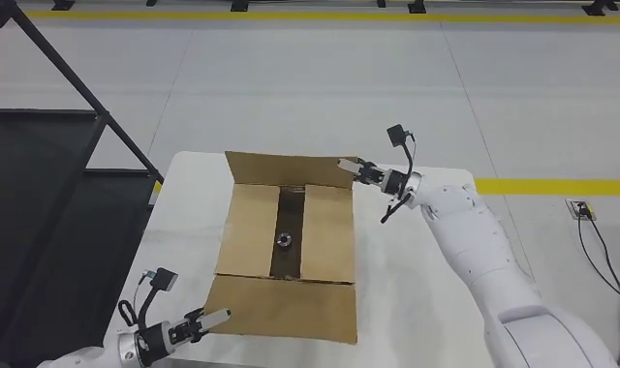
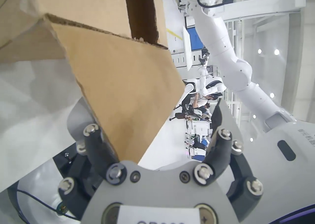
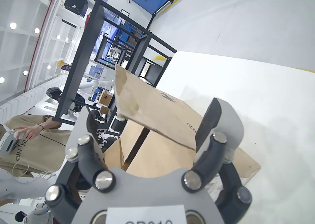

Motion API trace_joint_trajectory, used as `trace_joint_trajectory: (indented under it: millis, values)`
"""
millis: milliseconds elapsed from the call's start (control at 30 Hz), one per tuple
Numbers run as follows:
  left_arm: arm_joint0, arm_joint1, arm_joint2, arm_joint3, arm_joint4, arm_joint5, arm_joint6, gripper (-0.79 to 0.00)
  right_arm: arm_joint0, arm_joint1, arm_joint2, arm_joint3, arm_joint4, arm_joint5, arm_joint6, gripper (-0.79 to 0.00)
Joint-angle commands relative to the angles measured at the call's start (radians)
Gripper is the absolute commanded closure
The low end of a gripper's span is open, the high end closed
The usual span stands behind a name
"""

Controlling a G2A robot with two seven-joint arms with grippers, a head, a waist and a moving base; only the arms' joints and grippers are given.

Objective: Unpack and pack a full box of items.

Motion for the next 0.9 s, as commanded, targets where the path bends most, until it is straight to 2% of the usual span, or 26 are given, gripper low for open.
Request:
trace_joint_trajectory:
  millis: [0,233,567,667,800,867]
  values:
    - [-0.003,0.0,0.002,-0.018,-0.022,0.013,0.041,-0.785,0.0,0.005,0.004,-0.006,0.011,-0.019,0.013,-0.785]
    - [-0.023,-0.001,0.01,-0.082,-0.038,0.069,0.167,-0.785,-0.01,0.02,0.011,-0.077,0.046,-0.056,0.089,-0.785]
    - [-0.061,0.003,0.039,-0.112,0.012,0.145,0.257,-0.785,-0.054,0.039,-0.001,-0.236,0.078,0.015,0.182,-0.785]
    - [-0.077,0.003,0.058,-0.126,0.063,0.166,0.305,-0.785,-0.066,0.043,-0.007,-0.288,0.129,0.085,0.247,-0.785]
    - [-0.112,0.001,0.114,-0.127,0.152,0.215,0.373,-0.785,-0.072,0.04,-0.016,-0.342,0.222,0.232,0.331,-0.785]
    - [-0.139,0.0,0.148,-0.119,0.168,0.243,0.381,-0.785,-0.073,0.039,-0.018,-0.349,0.23,0.239,0.339,-0.785]
